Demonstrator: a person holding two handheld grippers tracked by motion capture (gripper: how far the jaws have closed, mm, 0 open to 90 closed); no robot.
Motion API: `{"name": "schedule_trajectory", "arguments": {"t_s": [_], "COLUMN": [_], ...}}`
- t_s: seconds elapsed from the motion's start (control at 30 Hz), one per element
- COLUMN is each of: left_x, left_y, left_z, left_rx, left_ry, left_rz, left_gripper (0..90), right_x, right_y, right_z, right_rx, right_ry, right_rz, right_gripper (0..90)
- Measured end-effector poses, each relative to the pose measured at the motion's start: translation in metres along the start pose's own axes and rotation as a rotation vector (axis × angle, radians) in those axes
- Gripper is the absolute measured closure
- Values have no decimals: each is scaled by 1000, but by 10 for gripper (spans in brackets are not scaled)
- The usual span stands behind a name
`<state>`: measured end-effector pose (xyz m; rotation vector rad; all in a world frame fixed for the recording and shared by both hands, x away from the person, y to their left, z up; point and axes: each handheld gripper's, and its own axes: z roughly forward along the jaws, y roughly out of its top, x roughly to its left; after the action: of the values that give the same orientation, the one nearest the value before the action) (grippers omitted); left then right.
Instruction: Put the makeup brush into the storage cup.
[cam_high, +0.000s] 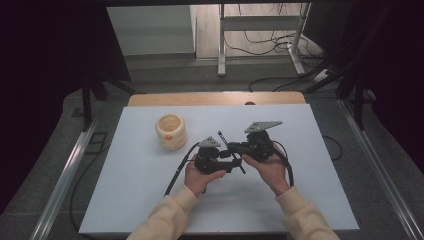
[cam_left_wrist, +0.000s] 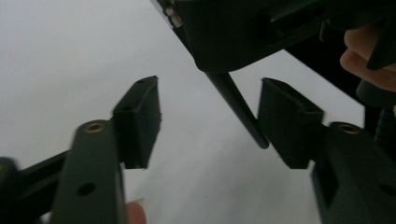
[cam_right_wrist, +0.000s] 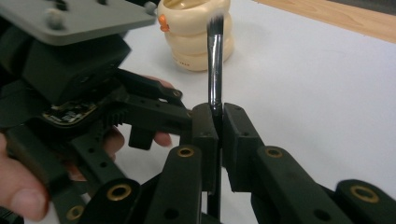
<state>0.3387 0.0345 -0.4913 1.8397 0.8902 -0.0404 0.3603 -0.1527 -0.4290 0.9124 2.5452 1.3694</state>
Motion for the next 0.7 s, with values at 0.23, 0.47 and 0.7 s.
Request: {"name": "schedule_trajectory", "arguments": {"t_s": [0.23, 0.47, 0.7], "left_x": [1, 7, 3], "left_y": [2, 2, 3], "left_z": [0, -6, -10], "left_rx": [29, 43, 73], "left_ry": [-69, -56, -28], "left_rz": [-20, -44, -16], "left_gripper": [727, 832, 834], "right_x": [3, 2, 2], "right_y": [1, 1, 2], "right_z": [1, -4, -8], "right_rx": [-3, -40, -82], "right_ry": [4, 27, 33], "right_rz": [-16, -9, 6], "right_gripper": [838, 812, 642]}}
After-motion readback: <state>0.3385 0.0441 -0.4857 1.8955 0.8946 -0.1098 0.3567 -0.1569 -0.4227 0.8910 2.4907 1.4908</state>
